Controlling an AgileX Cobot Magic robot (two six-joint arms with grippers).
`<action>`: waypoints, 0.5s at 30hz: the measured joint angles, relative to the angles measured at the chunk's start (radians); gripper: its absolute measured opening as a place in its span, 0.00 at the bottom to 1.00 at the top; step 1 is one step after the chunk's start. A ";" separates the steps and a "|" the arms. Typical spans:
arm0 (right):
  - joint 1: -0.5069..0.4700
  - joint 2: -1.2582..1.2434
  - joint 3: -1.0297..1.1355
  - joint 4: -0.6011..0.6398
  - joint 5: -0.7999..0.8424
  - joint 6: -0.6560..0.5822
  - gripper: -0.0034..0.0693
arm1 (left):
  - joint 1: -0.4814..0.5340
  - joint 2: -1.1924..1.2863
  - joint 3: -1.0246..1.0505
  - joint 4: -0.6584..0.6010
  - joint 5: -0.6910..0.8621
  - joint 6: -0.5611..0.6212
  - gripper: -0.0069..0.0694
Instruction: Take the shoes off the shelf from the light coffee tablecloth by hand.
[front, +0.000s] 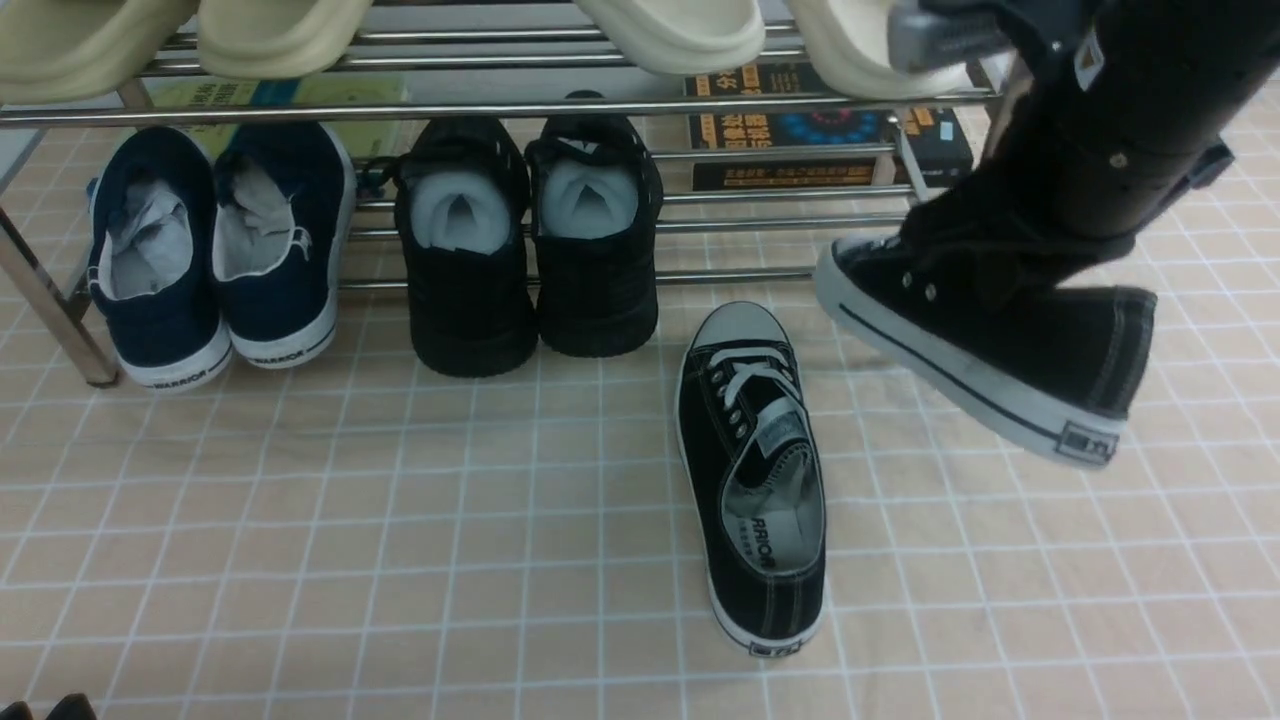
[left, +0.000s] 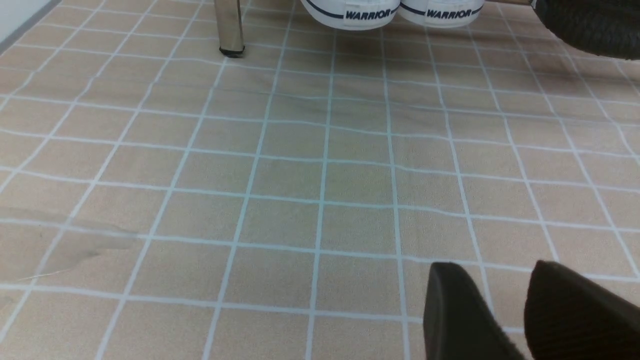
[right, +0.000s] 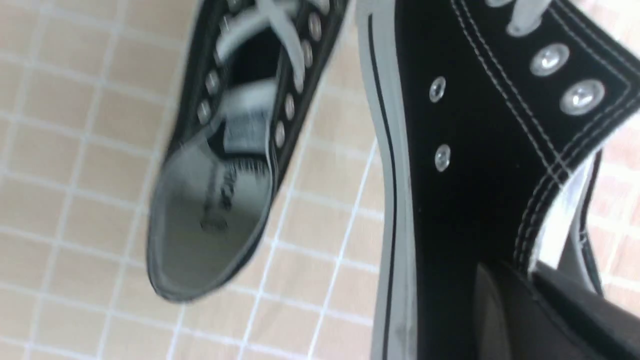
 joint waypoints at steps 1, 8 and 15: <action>0.000 0.000 0.000 0.000 0.000 0.000 0.05 | 0.000 0.000 0.000 0.000 0.000 0.000 0.41; 0.001 0.000 0.135 0.054 -0.142 0.009 0.05 | 0.000 0.000 0.000 0.000 0.000 0.000 0.41; 0.001 0.000 0.140 0.048 -0.287 0.012 0.06 | 0.000 0.000 0.000 0.000 0.000 0.000 0.41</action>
